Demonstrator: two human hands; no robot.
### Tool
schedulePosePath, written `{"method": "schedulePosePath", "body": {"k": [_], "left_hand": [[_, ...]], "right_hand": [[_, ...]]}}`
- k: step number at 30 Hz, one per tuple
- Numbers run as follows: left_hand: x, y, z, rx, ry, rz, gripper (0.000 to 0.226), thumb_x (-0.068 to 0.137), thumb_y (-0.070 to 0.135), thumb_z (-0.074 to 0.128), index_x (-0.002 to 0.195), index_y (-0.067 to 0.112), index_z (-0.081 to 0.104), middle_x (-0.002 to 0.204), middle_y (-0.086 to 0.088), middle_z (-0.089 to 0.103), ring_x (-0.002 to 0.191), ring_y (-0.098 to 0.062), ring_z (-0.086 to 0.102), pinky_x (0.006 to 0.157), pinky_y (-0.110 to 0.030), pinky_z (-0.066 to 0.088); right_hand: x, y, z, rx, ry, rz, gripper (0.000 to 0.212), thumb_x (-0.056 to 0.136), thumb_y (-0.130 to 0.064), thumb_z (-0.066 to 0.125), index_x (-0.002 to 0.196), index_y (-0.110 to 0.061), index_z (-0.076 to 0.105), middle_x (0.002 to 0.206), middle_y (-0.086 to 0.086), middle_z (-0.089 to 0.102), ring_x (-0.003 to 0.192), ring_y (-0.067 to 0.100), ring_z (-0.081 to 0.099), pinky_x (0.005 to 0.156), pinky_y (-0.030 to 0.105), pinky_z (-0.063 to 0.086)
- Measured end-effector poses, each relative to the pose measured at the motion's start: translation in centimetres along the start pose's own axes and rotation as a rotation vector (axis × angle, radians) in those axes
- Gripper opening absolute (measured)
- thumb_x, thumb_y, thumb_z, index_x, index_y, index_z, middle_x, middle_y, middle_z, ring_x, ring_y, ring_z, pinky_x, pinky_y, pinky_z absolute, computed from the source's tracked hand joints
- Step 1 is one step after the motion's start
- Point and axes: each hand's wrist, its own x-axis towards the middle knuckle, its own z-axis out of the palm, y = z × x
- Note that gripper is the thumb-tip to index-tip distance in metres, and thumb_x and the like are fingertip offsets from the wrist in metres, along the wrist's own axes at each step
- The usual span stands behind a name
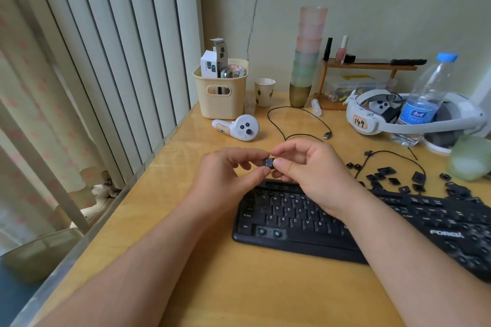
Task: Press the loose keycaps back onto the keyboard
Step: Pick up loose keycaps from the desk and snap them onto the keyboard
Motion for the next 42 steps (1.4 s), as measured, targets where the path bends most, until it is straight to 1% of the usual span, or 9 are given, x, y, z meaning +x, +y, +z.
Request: {"method": "schedulePosePath", "body": {"k": [5, 12, 16, 20, 25, 28, 32, 37, 42], "left_hand": [[0.2, 0.0, 0.0, 0.001, -0.058, -0.032, 0.025, 0.089, 0.027, 0.081, 0.113, 0.032, 0.08, 0.093, 0.024, 0.076, 0.086, -0.003, 0.065, 0.079, -0.012, 0.047], [0.3, -0.2, 0.0, -0.034, -0.063, -0.062, 0.025, 0.09, 0.027, 0.08, 0.115, 0.03, 0.079, 0.091, 0.021, 0.076, 0.085, -0.004, 0.066, 0.085, -0.025, 0.055], [0.4, -0.3, -0.2, -0.102, -0.09, -0.123, 0.024, 0.092, 0.029, 0.079, 0.116, 0.028, 0.078, 0.097, 0.016, 0.078, 0.094, -0.006, 0.071, 0.093, -0.034, 0.058], [0.8, -0.7, -1.1, -0.068, -0.167, -0.164, 0.02, 0.099, 0.03, 0.07, 0.117, 0.036, 0.077, 0.104, 0.02, 0.077, 0.101, 0.001, 0.07, 0.1, -0.036, 0.055], [1.3, -2.3, -2.3, 0.04, -0.072, -0.238, 0.022, 0.102, 0.025, 0.064, 0.112, 0.04, 0.077, 0.091, 0.033, 0.069, 0.084, 0.003, 0.063, 0.083, -0.031, 0.056], [1.3, -2.7, -1.7, 0.117, -0.148, -0.248, 0.021, 0.099, 0.025, 0.065, 0.105, 0.04, 0.078, 0.09, 0.025, 0.069, 0.079, 0.006, 0.06, 0.076, -0.019, 0.047], [1.4, -2.9, -1.2, 0.074, -0.233, -0.289, 0.02, 0.099, 0.022, 0.063, 0.102, 0.038, 0.076, 0.062, 0.024, 0.062, 0.055, 0.0, 0.057, 0.071, -0.023, 0.05], [1.4, -3.3, -1.2, -0.038, -0.276, -0.302, 0.02, 0.091, 0.026, 0.069, 0.099, 0.043, 0.075, 0.085, 0.013, 0.067, 0.06, -0.007, 0.059, 0.073, -0.035, 0.053], [1.5, -3.1, -0.9, -0.025, -0.333, -0.317, 0.019, 0.087, 0.041, 0.08, 0.105, 0.04, 0.073, 0.08, 0.018, 0.063, 0.07, -0.003, 0.058, 0.084, -0.034, 0.056]], "right_hand": [[-0.3, 0.2, -0.4, -0.384, 0.083, -0.098, 0.028, 0.084, -0.019, 0.085, 0.103, -0.037, 0.077, 0.09, -0.015, 0.076, 0.086, 0.002, 0.072, 0.082, 0.022, 0.058], [-0.6, -0.1, 0.1, -0.617, 0.138, -0.23, 0.026, 0.084, -0.026, 0.084, 0.108, -0.033, 0.079, 0.083, -0.022, 0.07, 0.079, -0.005, 0.067, 0.074, 0.009, 0.054], [0.2, -0.3, 0.3, -0.639, 0.13, -0.217, 0.021, 0.083, -0.025, 0.084, 0.103, -0.031, 0.08, 0.081, -0.019, 0.071, 0.076, -0.003, 0.067, 0.073, 0.012, 0.056], [0.8, -0.3, 0.0, -0.654, 0.067, -0.082, 0.015, 0.085, -0.031, 0.083, 0.099, -0.034, 0.077, 0.082, -0.015, 0.072, 0.077, -0.002, 0.066, 0.071, 0.016, 0.052], [1.0, 0.4, -1.5, -0.522, 0.012, 0.1, 0.01, 0.083, -0.03, 0.086, 0.089, -0.027, 0.078, 0.079, -0.01, 0.07, 0.073, 0.008, 0.064, 0.069, 0.024, 0.051], [1.3, 0.7, -0.7, -0.504, -0.057, 0.162, 0.009, 0.081, -0.028, 0.087, 0.085, -0.025, 0.08, 0.073, -0.011, 0.066, 0.071, 0.007, 0.06, 0.068, 0.025, 0.045], [1.4, 0.1, 0.9, -0.534, -0.118, 0.195, 0.006, 0.079, -0.026, 0.087, 0.077, -0.026, 0.081, 0.074, -0.011, 0.071, 0.079, 0.007, 0.065, 0.07, 0.027, 0.047], [1.6, -0.3, 2.1, -0.61, -0.106, 0.218, 0.006, 0.074, -0.025, 0.086, 0.074, -0.029, 0.08, 0.076, -0.009, 0.074, 0.082, 0.011, 0.068, 0.072, 0.03, 0.054], [1.6, -0.3, 2.5, -0.669, -0.079, 0.202, 0.008, 0.073, -0.024, 0.084, 0.071, -0.028, 0.078, 0.071, -0.01, 0.07, 0.078, 0.012, 0.067, 0.067, 0.028, 0.052]]}}
